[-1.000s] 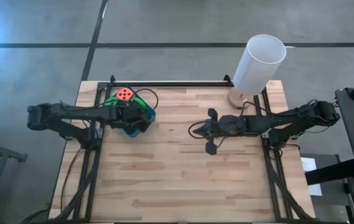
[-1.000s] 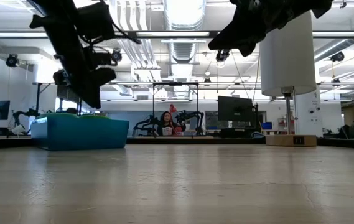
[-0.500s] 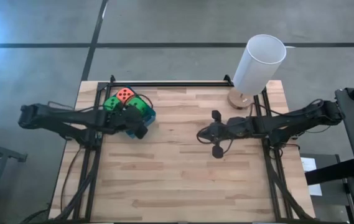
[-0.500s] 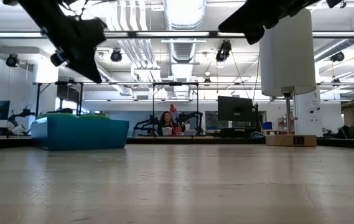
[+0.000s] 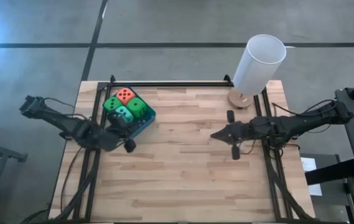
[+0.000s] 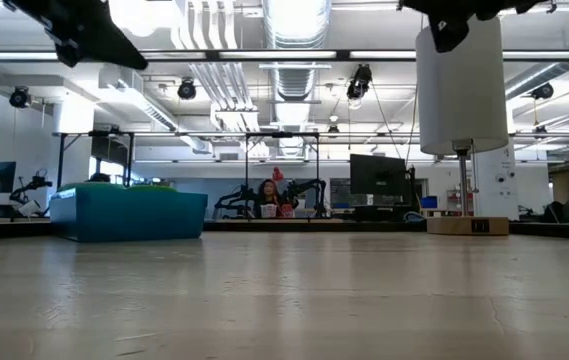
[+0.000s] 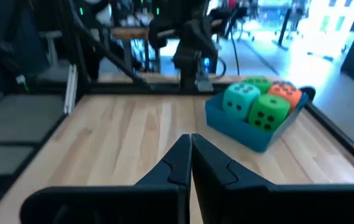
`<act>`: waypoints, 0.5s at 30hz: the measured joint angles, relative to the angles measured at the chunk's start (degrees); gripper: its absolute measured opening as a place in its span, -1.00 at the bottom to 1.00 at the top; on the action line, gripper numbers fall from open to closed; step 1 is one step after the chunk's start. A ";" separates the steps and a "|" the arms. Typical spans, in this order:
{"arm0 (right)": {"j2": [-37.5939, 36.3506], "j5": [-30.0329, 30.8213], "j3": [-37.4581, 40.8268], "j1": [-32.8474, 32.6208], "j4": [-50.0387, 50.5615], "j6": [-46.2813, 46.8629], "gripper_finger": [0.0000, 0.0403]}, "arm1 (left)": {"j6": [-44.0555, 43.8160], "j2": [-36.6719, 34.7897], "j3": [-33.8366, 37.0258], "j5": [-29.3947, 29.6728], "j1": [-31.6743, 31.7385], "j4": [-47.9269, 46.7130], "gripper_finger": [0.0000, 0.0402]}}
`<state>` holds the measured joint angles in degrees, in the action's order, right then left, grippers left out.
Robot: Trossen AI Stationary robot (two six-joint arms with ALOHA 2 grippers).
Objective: Pick & Place Dice
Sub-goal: Return to Home Position
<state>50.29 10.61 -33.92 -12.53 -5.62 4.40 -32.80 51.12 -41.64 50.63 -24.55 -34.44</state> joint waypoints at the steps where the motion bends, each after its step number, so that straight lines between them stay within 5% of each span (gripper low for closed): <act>1: -1.34 0.00 0.94 0.00 -1.21 0.02 -0.96 | -0.04 -0.80 0.24 1.21 -1.46 0.14 -0.98; 9: -10.22 -0.02 6.41 0.03 -3.69 0.34 -0.96 | 0.58 -6.71 4.87 9.24 -7.94 2.88 -0.99; 15: -15.37 -0.20 6.93 0.02 2.04 0.28 -0.96 | 12.98 -13.03 10.96 6.94 -7.93 15.01 -0.99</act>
<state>34.92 10.41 -27.00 -12.51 -3.58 4.68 -19.83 38.08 -30.68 57.57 -32.47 -19.43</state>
